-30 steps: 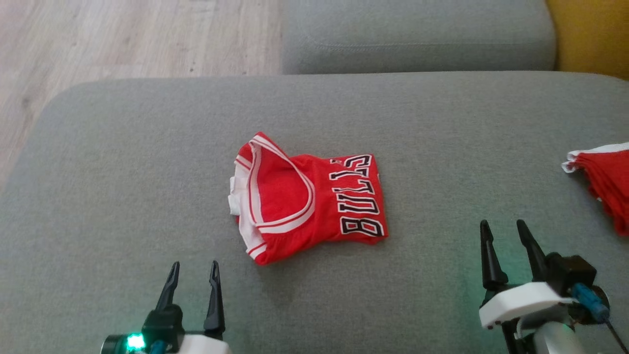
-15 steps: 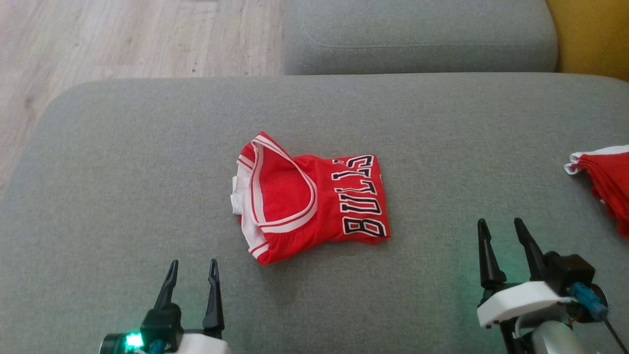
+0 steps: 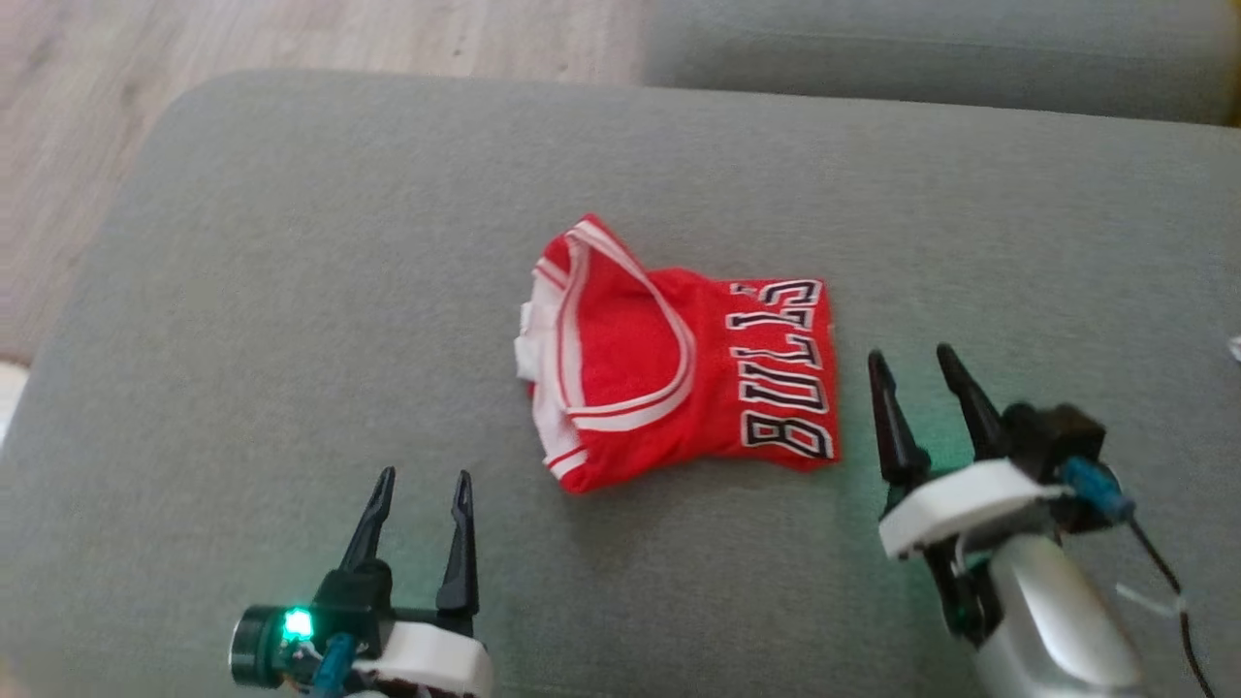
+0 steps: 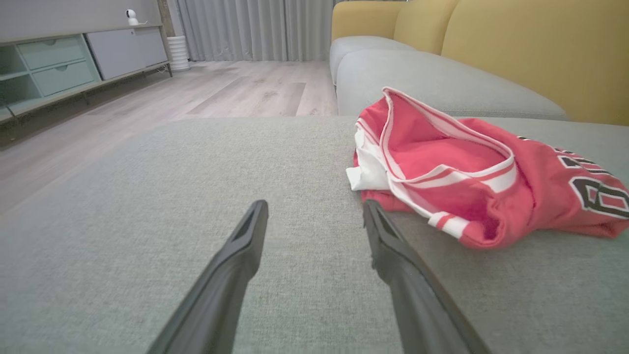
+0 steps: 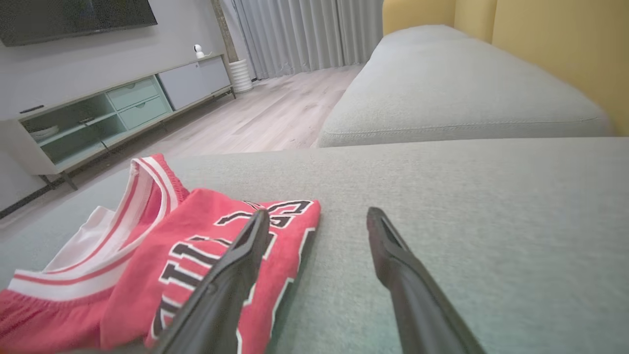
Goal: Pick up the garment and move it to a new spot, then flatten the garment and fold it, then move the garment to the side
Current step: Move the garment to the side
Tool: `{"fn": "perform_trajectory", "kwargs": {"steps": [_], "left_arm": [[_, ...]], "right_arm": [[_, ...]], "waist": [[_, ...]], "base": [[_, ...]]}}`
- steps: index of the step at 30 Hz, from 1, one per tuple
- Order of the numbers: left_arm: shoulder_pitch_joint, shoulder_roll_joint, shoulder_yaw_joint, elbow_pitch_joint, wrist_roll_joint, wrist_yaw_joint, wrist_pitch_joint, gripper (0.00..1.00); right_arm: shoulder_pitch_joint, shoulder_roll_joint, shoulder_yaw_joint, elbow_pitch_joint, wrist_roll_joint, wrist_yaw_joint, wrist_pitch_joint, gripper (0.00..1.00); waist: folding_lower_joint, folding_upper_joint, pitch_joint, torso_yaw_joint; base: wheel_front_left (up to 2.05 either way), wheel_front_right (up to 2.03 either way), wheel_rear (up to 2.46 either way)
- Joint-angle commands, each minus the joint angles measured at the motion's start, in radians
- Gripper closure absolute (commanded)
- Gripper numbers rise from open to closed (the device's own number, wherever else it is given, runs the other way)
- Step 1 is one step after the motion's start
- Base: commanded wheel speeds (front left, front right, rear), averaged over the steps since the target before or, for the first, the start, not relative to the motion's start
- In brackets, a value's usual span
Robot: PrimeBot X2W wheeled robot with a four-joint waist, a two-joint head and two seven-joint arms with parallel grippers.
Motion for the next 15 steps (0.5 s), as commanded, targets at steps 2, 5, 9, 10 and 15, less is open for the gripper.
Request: {"fn": "perform_trajectory", "kwargs": {"steps": [2,5,9,10,15], "left_arm": [[-0.041,0.003,0.016,-0.026,-0.008,-0.003,-0.01,0.0],[-0.051,0.003,0.006,-0.024,-0.014,-0.003,-0.01,0.0],[-0.062,0.003,-0.003,-0.023,-0.022,-0.004,-0.01,0.0],[-0.064,0.003,-0.005,-0.022,-0.028,-0.004,-0.01,0.0],[-0.073,0.003,-0.015,-0.029,-0.04,-0.003,-0.01,0.0]], "right_arm": [[-0.073,-0.003,0.028,0.027,0.021,0.003,-0.011,0.0],[-0.128,-0.003,0.019,0.097,0.016,0.003,-0.011,0.0],[-0.174,-0.003,-0.002,0.224,0.008,0.003,-0.011,0.0],[-0.184,-0.003,-0.003,0.253,0.007,0.003,-0.011,0.0],[-0.209,-0.003,0.077,0.367,0.055,0.003,-0.011,0.32]], "waist": [[-0.0002,0.0001,0.037,0.054],[-0.0002,0.0001,0.056,0.088],[-0.0002,0.0001,0.074,0.121],[-0.0002,0.0001,0.078,0.127],[-0.0002,0.0001,0.094,0.141]], "base": [[0.0,0.0,0.0],[0.0,0.0,0.0],[0.0,0.0,0.0],[0.0,0.0,0.0],[0.0,0.0,0.0]]}}
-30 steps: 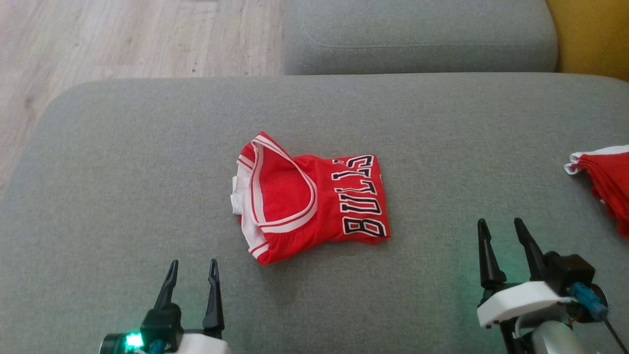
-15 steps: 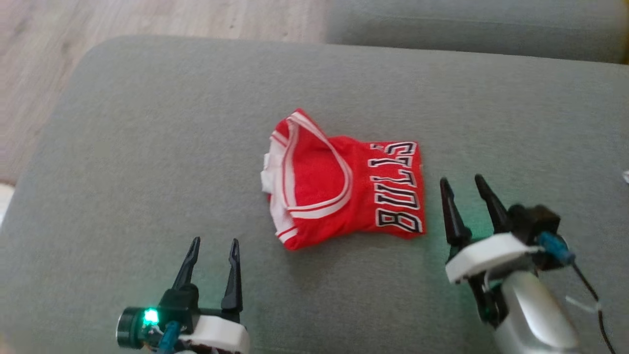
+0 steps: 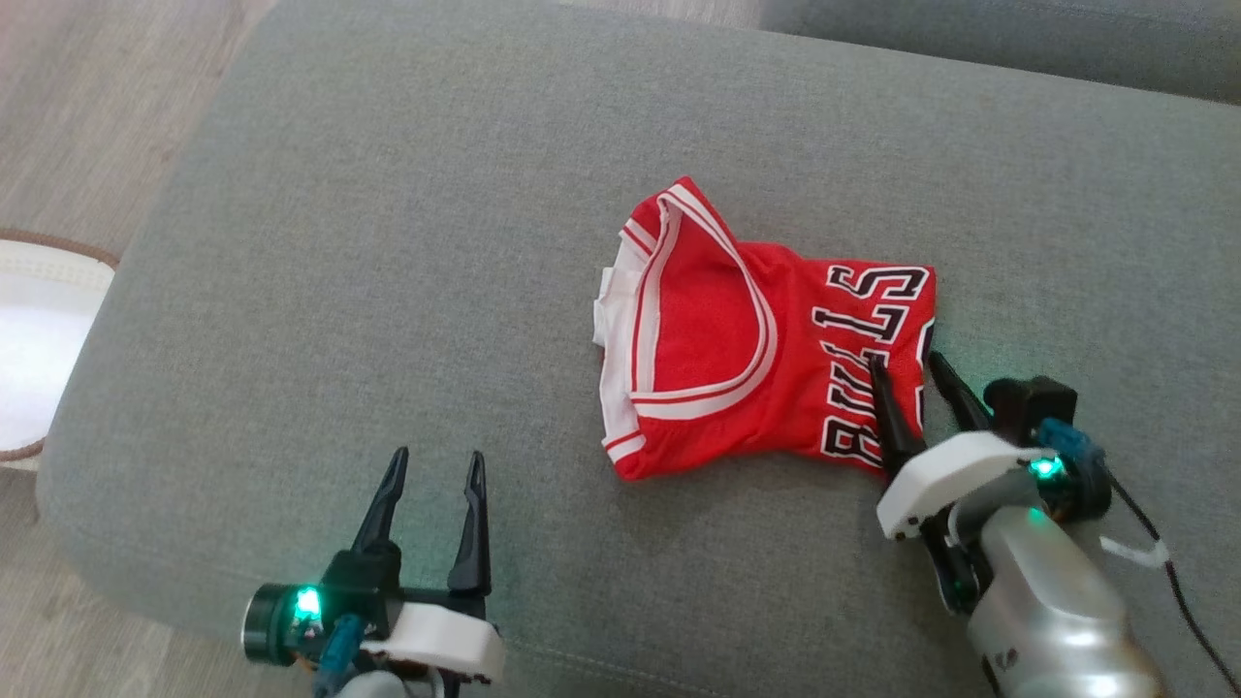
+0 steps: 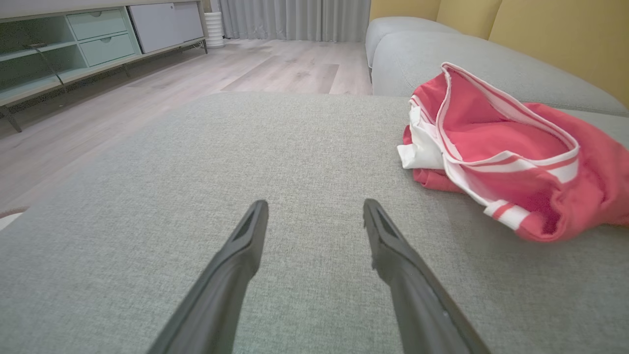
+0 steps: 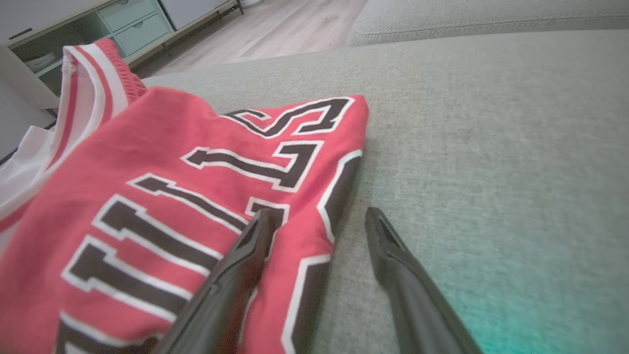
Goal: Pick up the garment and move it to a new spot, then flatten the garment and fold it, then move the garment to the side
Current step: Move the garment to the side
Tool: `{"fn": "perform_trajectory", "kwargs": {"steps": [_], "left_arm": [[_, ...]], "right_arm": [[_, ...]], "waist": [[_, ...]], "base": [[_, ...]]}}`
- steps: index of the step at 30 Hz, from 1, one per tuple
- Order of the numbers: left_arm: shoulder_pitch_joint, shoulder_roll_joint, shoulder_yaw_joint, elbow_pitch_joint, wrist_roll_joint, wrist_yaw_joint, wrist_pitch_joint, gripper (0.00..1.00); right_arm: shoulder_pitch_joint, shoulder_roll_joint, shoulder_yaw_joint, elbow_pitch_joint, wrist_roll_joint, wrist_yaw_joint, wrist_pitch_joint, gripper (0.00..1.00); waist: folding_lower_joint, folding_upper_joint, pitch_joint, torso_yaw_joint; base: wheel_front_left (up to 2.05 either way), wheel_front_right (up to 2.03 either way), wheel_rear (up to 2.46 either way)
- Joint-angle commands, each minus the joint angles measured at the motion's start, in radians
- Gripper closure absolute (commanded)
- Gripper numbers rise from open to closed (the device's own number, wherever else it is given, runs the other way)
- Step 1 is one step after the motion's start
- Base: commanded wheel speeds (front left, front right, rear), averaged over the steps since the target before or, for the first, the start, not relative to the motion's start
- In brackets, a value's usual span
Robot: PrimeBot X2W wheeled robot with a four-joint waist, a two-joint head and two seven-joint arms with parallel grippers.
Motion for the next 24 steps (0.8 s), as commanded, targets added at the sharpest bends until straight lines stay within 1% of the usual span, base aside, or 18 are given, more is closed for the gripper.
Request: {"fn": "perform_trajectory", "kwargs": {"steps": [1,2,4,5,6,7,8,10,11,14,16,19,23,24], "left_arm": [[-0.038,0.003,0.02,-0.034,-0.006,-0.002,-0.01,0.0],[-0.04,0.003,0.019,-0.035,-0.007,-0.001,-0.01,0.0],[-0.045,0.003,0.014,-0.035,-0.009,0.0,-0.01,0.0],[-0.049,0.003,0.011,-0.036,-0.01,0.0,-0.01,0.0],[-0.053,0.003,0.01,-0.035,-0.011,0.001,-0.01,0.0],[-0.053,0.003,0.01,-0.035,-0.011,0.001,-0.01,0.0],[-0.057,0.003,0.009,-0.036,-0.012,0.001,-0.01,0.0],[-0.062,0.003,0.01,-0.037,-0.013,0.003,-0.01,0.0],[-0.064,0.003,0.01,-0.039,-0.013,0.003,-0.01,0.0],[-0.065,0.003,0.012,-0.046,-0.013,0.004,-0.01,0.0],[-0.063,0.003,0.014,-0.052,-0.013,0.003,-0.01,0.0],[-0.062,0.003,0.013,-0.056,-0.011,-0.002,-0.01,0.0],[-0.07,0.003,0.009,-0.061,-0.008,-0.01,-0.01,0.0],[-0.077,0.003,0.007,-0.062,-0.006,-0.013,-0.01,0.0]], "right_arm": [[-0.026,0.004,0.075,0.023,0.044,0.003,0.001,0.48],[-0.026,0.004,0.101,0.032,0.071,0.003,0.001,0.53],[-0.027,0.004,0.154,0.04,0.125,0.003,0.001,0.55],[-0.029,0.004,0.176,0.044,0.151,0.003,0.001,0.6],[-0.034,0.005,0.198,0.046,0.17,0.003,0.001,0.82],[-0.034,0.005,0.198,0.046,0.17,0.003,0.001,0.82],[-0.039,0.005,0.213,0.047,0.192,0.003,0.001,1.0],[-0.058,0.005,0.222,0.047,0.201,0.003,0.0,1.0],[-0.068,0.005,0.208,0.039,0.199,0.003,0.0,1.0],[-0.084,0.005,0.137,-0.003,0.148,0.003,0.0,1.0],[-0.08,0.005,0.086,-0.041,0.102,0.003,0.0,1.0],[-0.06,0.005,0.027,-0.096,0.055,0.003,0.0,1.0],[-0.035,0.005,0.022,-0.157,0.035,0.003,0.0,1.0],[-0.023,0.005,0.034,-0.178,0.041,0.003,0.0,1.0]], "waist": [[-0.0001,0.0001,0.01,0.006],[-0.0001,0.0001,0.012,0.006],[-0.0001,0.0001,0.016,0.008],[-0.0001,0.0001,0.018,0.009],[-0.0001,0.0001,0.02,0.01],[-0.0001,0.0001,0.02,0.01],[-0.0001,0.0001,0.022,0.01],[-0.0001,0.0001,0.025,0.007],[-0.0001,0.0001,0.026,0.004],[-0.0001,0.0001,0.021,-0.021],[-0.0001,0.0001,0.01,-0.052],[-0.0001,0.0001,-0.012,-0.121],[-0.0001,0.0001,-0.035,-0.246],[-0.0001,0.0001,-0.042,-0.315]], "base": [[0.0,0.0,0.0],[0.0,0.0,0.0],[0.0,0.0,0.0],[0.0,0.0,0.0],[0.0,0.0,0.0],[0.0,0.0,0.0],[0.0,0.0,0.0],[0.0,0.0,0.0],[0.0,0.0,0.0],[0.0,0.0,0.0],[0.0,0.0,0.0],[0.0,0.0,0.0],[0.0,0.0,0.0],[0.0,0.0,0.0]]}}
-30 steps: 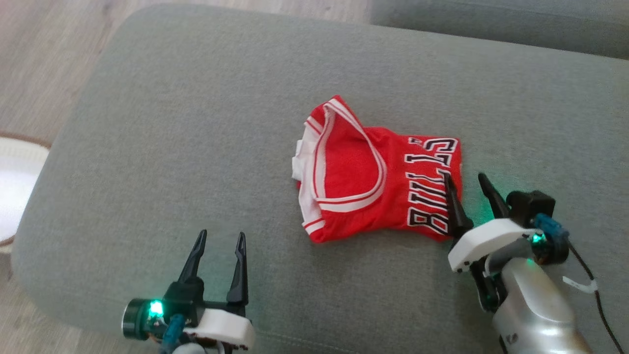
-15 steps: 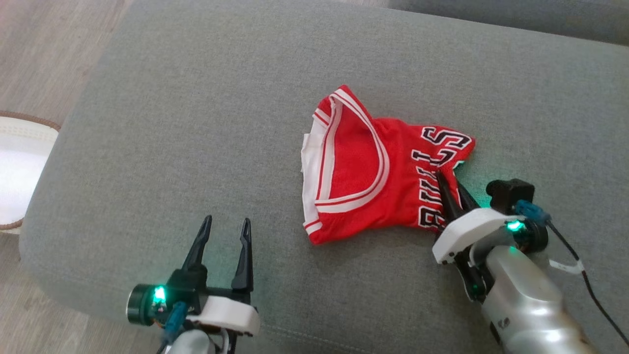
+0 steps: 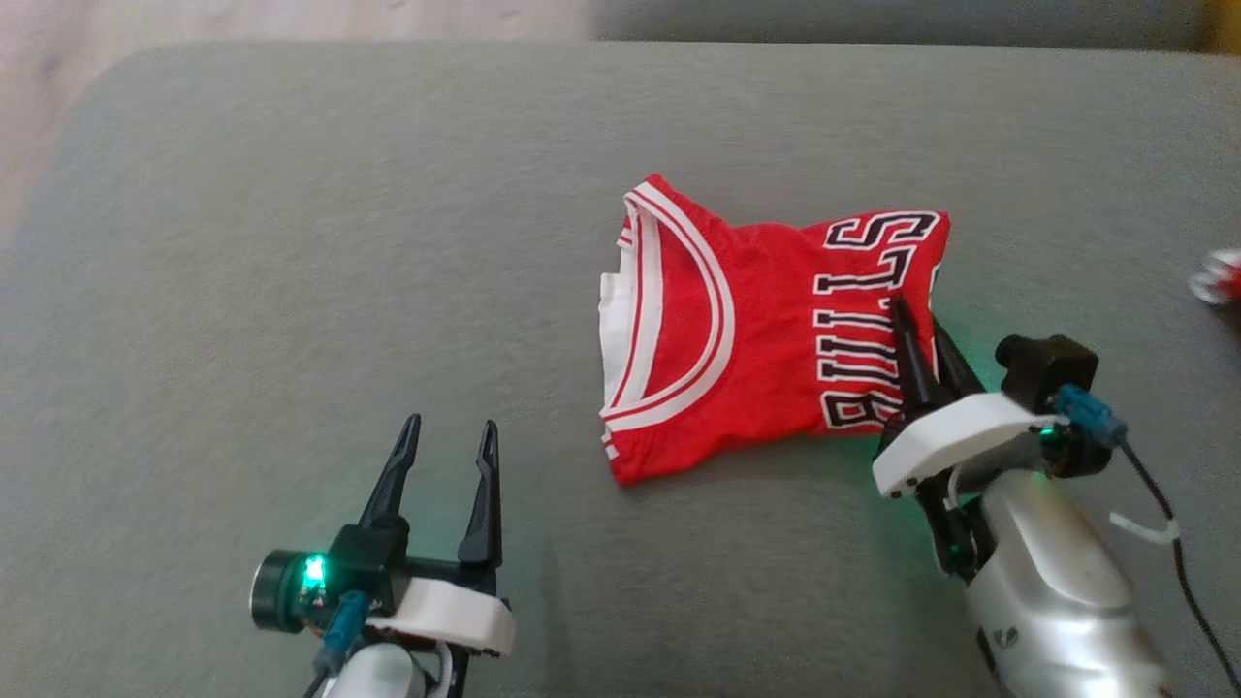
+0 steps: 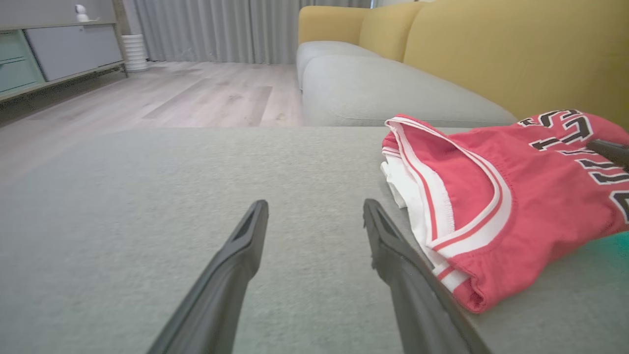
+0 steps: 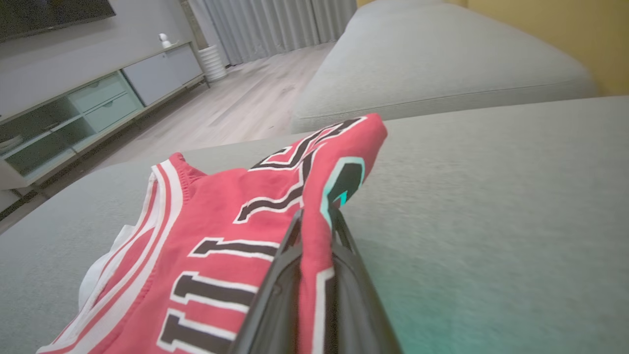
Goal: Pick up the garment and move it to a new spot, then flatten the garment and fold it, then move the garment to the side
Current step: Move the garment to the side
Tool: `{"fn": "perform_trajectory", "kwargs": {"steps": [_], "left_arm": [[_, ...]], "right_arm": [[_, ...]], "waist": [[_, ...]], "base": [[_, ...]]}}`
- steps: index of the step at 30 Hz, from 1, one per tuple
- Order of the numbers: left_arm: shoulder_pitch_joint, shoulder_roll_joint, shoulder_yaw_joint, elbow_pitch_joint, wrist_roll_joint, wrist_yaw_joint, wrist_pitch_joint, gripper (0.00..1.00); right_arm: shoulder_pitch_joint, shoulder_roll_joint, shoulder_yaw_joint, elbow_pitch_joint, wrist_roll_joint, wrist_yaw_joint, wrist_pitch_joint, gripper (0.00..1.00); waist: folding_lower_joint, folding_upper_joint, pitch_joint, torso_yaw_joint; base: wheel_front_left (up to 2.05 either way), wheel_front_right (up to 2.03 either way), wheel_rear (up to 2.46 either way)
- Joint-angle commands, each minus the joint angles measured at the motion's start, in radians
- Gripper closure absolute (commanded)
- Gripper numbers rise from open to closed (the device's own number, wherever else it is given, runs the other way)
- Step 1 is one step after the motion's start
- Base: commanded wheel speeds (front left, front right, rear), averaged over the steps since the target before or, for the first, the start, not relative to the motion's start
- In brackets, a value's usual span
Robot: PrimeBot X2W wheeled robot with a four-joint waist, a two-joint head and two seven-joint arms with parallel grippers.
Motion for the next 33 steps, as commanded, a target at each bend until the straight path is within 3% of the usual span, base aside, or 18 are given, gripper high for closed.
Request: {"fn": "perform_trajectory", "kwargs": {"steps": [1,11,18,24,33], "left_arm": [[-0.044,0.003,0.026,-0.033,0.004,-0.006,-0.01,0.0],[-0.074,0.003,0.025,-0.025,0.024,-0.02,-0.01,0.0],[-0.086,0.003,0.031,-0.015,0.035,-0.031,-0.01,0.0],[-0.099,0.003,0.021,-0.001,0.042,-0.041,-0.01,0.0],[-0.108,0.003,0.012,0.017,0.052,-0.051,-0.01,0.0]], "right_arm": [[0.0,0.008,0.025,-0.045,-0.003,0.004,-0.004,1.0],[0.053,0.008,0.092,-0.131,0.06,0.004,-0.004,1.0],[0.072,0.008,0.117,-0.164,0.077,0.004,-0.004,1.0],[-0.002,0.006,0.093,-0.147,0.009,0.004,-0.004,1.0],[-0.239,-0.091,0.045,-0.03,-0.113,0.004,-0.002,1.0]], "waist": [[0.0,0.0,-0.029,-0.141],[0.0,0.0,-0.021,-0.439],[0.0,0.0,0.004,-0.554],[0.0,0.0,0.032,-0.566],[0.0,0.0,0.077,-0.478]], "base": [[0.0,0.0,0.0],[0.0,0.0,0.0],[0.0,0.0,0.0],[0.0,0.0,0.0],[0.0,0.0,0.0]]}}
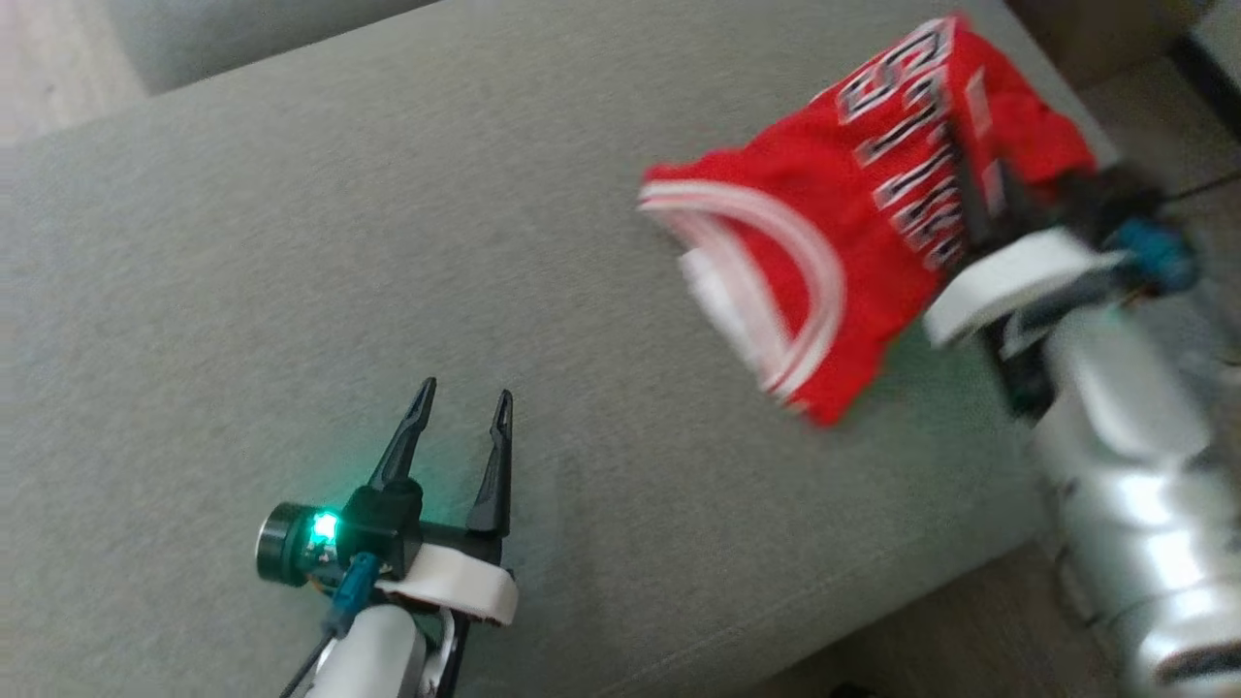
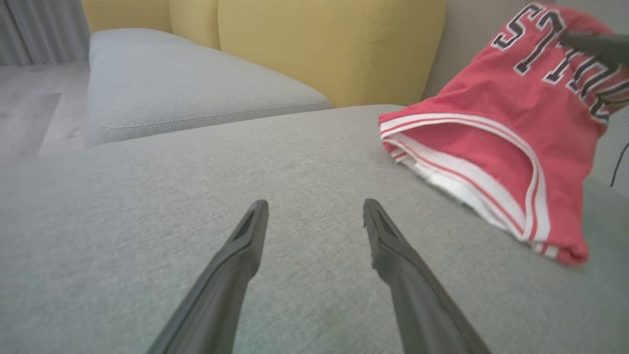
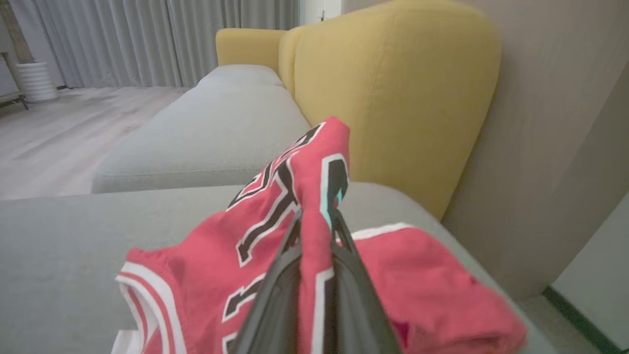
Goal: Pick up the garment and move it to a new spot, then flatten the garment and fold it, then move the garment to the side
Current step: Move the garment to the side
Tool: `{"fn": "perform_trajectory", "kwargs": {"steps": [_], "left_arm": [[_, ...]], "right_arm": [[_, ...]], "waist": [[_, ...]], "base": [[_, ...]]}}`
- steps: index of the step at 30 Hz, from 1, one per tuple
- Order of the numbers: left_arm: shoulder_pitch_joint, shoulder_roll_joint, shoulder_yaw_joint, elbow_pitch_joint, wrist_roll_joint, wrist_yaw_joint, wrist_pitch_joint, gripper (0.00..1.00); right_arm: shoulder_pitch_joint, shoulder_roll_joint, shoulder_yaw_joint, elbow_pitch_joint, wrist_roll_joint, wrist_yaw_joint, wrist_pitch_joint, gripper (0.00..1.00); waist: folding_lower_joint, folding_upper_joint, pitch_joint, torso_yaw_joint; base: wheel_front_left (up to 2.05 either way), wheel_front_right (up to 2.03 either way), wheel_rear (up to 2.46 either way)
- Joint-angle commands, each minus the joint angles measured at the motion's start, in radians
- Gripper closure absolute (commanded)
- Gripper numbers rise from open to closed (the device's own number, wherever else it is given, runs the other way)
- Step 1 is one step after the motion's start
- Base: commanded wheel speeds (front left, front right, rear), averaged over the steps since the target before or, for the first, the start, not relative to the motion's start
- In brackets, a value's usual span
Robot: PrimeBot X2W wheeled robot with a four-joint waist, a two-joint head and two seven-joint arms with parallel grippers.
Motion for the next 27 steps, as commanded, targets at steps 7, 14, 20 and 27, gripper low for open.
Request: {"fn": "perform_trajectory", "kwargs": {"steps": [7,14,20,27], "left_arm": [[-0.043,0.003,0.031,-0.048,0.003,-0.003,-0.01,0.0],[-0.052,0.003,0.046,-0.06,0.014,-0.002,-0.01,0.0],[-0.058,0.003,0.056,-0.065,0.02,0.0,-0.01,0.0],[-0.06,0.003,0.092,-0.075,0.028,0.026,-0.01,0.0]], "right_arm": [[-0.193,-0.175,-0.139,0.143,-0.12,0.004,0.022,1.0],[-0.249,-0.261,-0.279,0.216,-0.297,0.004,0.019,0.68],[-0.246,-0.228,-0.452,0.185,-0.434,0.004,0.009,0.0],[-0.181,-0.062,-0.551,-0.005,-0.473,0.004,-0.003,0.0]], "waist": [[-0.0001,0.0,0.046,0.118],[-0.0001,0.0,0.07,0.154],[-0.0001,0.0,0.08,0.163],[-0.0001,0.0,0.063,0.192]], "base": [[0.0,0.0,0.0],[0.0,0.0,0.0],[0.0,0.0,0.0],[0.0,0.0,0.0]]}}
